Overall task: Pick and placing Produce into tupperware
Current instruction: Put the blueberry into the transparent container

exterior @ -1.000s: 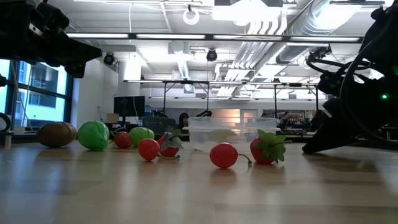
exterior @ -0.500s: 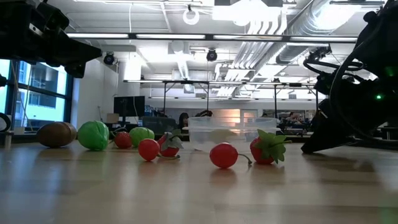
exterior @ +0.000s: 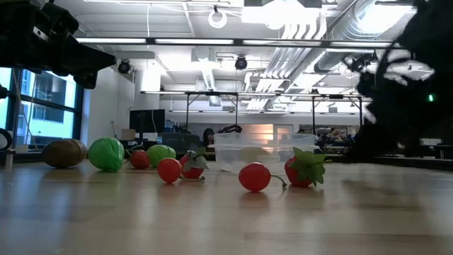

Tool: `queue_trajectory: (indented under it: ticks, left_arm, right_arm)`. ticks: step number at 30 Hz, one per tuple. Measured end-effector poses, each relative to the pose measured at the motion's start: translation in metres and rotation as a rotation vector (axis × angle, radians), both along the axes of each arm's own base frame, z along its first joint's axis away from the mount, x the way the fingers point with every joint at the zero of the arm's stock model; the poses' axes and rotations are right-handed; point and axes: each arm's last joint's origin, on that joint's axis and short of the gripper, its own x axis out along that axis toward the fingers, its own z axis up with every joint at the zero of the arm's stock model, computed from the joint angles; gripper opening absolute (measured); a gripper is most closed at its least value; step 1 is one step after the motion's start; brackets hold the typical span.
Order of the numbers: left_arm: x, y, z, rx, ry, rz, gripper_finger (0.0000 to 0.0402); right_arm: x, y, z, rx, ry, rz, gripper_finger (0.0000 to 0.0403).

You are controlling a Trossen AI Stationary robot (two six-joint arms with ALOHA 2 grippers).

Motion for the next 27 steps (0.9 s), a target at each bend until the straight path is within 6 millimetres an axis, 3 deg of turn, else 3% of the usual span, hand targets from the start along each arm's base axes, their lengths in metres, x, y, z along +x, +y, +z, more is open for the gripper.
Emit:
queue_trajectory:
  ticks: [7, 13, 20, 27]
  left_arm:
    - [0.0, 0.0, 0.0, 0.0, 0.001, 0.0, 0.0005]
    - [0.0, 0.0, 0.0, 0.0, 0.001, 0.0, 0.0005]
    - [0.0, 0.0, 0.0, 0.0, 0.001, 0.0, 0.0005]
    - [0.0, 0.0, 0.0, -0.001, 0.001, 0.0, 0.0005]
  right_arm:
    - [0.019, -0.004, 0.061, -0.119, -0.109, 0.101, 0.0042]
    - [0.053, -0.026, 0.105, -0.13, -0.096, 0.247, 0.0042]
    - [0.091, -0.063, 0.102, 0.029, 0.143, 0.343, 0.0042]
    - [0.13, -0.084, 0.081, 0.156, 0.368, 0.437, 0.0042]
